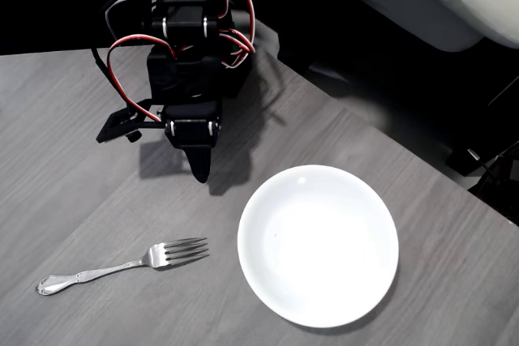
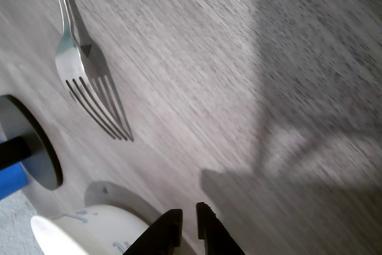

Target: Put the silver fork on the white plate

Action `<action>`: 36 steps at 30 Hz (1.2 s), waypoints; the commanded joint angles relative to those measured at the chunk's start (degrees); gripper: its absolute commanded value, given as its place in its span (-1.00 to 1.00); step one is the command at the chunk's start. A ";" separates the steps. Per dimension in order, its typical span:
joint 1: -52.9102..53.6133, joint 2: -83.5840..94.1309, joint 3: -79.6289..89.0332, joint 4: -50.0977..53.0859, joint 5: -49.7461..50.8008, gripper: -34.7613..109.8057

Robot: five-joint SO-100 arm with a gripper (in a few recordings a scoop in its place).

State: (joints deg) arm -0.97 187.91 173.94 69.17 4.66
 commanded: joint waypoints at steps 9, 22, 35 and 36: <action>0.26 1.76 -0.18 0.35 -0.26 -0.52; 0.26 1.76 -0.18 0.35 -0.26 -0.52; 0.18 1.76 -0.18 0.44 -0.26 -0.52; 1.05 1.76 -0.18 0.35 -0.26 -0.52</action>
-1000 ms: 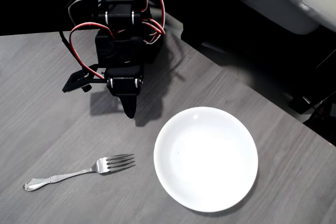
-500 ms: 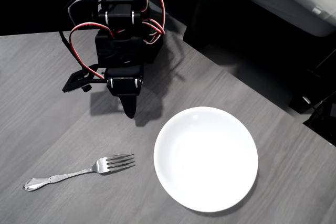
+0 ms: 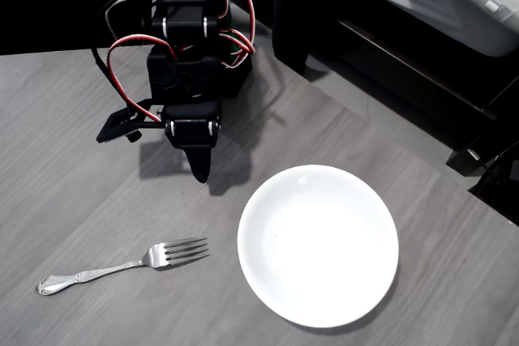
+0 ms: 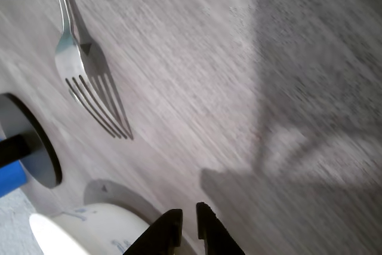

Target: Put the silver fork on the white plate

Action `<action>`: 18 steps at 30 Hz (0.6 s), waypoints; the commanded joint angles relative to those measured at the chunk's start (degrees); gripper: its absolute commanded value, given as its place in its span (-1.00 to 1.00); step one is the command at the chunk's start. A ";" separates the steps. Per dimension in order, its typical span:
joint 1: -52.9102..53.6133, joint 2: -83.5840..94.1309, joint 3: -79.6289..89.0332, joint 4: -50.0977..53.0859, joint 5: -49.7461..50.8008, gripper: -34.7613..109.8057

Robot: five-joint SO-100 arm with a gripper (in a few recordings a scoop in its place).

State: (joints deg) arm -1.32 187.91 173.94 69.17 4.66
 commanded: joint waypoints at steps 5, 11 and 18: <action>3.16 1.67 -1.93 -4.31 -7.38 -0.52; 11.78 -4.04 -9.58 -11.34 -20.21 -0.52; 12.13 -52.47 -42.98 -2.90 -18.63 -0.51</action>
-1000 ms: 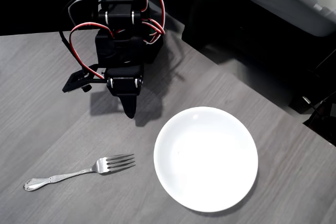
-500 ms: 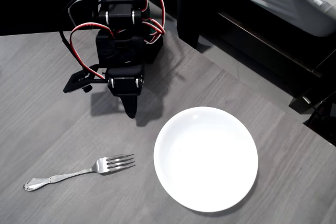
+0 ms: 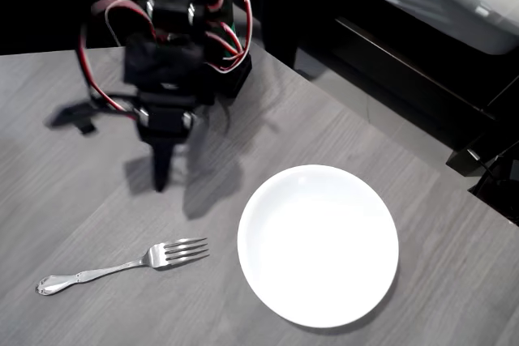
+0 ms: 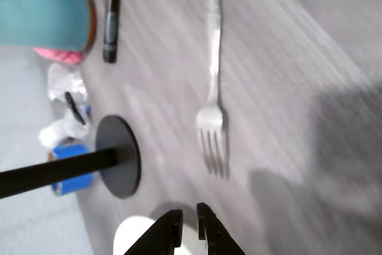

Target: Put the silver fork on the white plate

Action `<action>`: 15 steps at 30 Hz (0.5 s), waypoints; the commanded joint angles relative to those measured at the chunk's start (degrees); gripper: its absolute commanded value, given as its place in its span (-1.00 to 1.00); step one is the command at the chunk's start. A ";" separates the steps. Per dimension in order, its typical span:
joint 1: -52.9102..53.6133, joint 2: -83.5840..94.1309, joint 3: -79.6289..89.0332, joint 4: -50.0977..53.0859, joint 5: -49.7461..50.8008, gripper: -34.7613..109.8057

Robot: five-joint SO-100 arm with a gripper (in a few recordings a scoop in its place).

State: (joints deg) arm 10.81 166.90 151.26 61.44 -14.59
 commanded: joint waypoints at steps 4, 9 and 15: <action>-1.58 -45.18 -28.83 5.27 1.32 -0.29; -1.93 -59.68 -35.86 5.27 -0.44 -0.27; -0.35 -71.10 -42.28 5.19 -3.69 -0.27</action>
State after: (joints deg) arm 9.58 99.49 113.38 66.18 -16.88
